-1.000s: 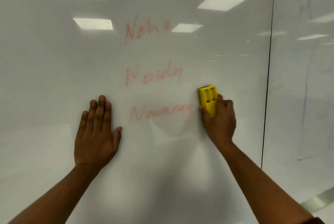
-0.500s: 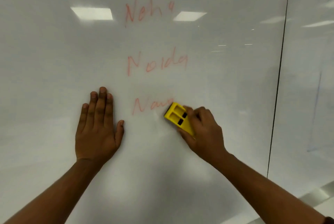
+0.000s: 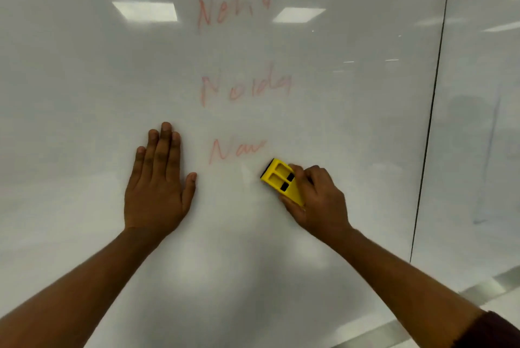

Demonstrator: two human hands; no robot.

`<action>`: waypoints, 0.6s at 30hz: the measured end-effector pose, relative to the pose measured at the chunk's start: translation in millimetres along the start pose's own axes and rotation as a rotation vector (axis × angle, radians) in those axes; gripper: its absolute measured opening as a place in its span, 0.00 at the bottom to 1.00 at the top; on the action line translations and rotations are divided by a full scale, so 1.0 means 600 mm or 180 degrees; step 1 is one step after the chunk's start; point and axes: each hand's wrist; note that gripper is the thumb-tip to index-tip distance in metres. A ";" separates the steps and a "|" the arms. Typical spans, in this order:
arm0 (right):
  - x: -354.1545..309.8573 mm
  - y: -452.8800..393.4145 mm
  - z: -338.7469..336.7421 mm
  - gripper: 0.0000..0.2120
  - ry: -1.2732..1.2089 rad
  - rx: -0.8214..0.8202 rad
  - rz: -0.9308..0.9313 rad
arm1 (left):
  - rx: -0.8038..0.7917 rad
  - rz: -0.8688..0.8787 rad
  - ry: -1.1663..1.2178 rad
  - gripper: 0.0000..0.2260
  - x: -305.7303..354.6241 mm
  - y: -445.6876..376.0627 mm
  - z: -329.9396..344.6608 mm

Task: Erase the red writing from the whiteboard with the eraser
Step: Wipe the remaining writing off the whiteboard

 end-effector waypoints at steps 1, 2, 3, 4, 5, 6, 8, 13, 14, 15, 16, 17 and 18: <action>0.011 -0.013 -0.008 0.30 0.0052 0.0087 0.0299 | -0.0010 0.0008 0.0037 0.36 -0.007 0.002 -0.006; 0.018 -0.036 -0.015 0.31 0.0059 0.0215 0.0634 | 0.0025 0.0005 0.0040 0.36 -0.017 0.002 -0.011; 0.018 -0.066 -0.019 0.32 0.0004 0.0342 0.0931 | 0.0066 -0.0010 0.0016 0.36 -0.029 0.002 -0.016; 0.010 -0.097 -0.019 0.32 -0.0076 0.0445 0.1133 | 0.0081 -0.0027 -0.0019 0.36 -0.042 0.001 -0.019; -0.007 -0.122 -0.015 0.31 -0.0151 0.0520 0.1221 | 0.0069 -0.0036 -0.0061 0.36 -0.054 0.000 -0.019; -0.031 -0.138 -0.009 0.31 -0.0205 0.0575 0.1163 | 0.0050 -0.0037 -0.0106 0.36 -0.061 0.000 -0.017; -0.078 -0.132 0.005 0.30 -0.0272 0.0535 0.0587 | 0.0080 -0.0038 -0.0171 0.36 -0.065 0.002 -0.009; -0.046 -0.043 -0.001 0.28 -0.0028 -0.0096 -0.0611 | 0.0244 -0.0047 -0.0184 0.36 -0.066 0.005 0.009; -0.030 -0.050 -0.006 0.29 0.0008 0.0045 -0.0291 | 0.0263 -0.0046 -0.0189 0.36 -0.067 0.006 0.013; -0.021 -0.066 -0.011 0.30 0.0020 0.0227 0.0088 | 0.0291 -0.0039 -0.0188 0.36 -0.067 0.007 0.015; -0.021 -0.088 -0.011 0.31 -0.0007 0.0419 0.0440 | 0.0316 -0.0027 -0.0184 0.36 -0.067 0.007 0.018; -0.031 -0.110 -0.005 0.31 -0.0049 0.0581 0.0702 | 0.0328 -0.0020 -0.0184 0.36 -0.068 0.007 0.019; -0.051 -0.127 0.003 0.31 -0.0088 0.0693 0.0840 | 0.0319 -0.0015 -0.0186 0.36 -0.068 0.007 0.020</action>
Point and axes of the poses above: each hand's wrist, its own y-axis away from the middle knuckle, its own z-axis out of the palm, x = y × z, and after that the axes turned 5 degrees about -y, right-handed
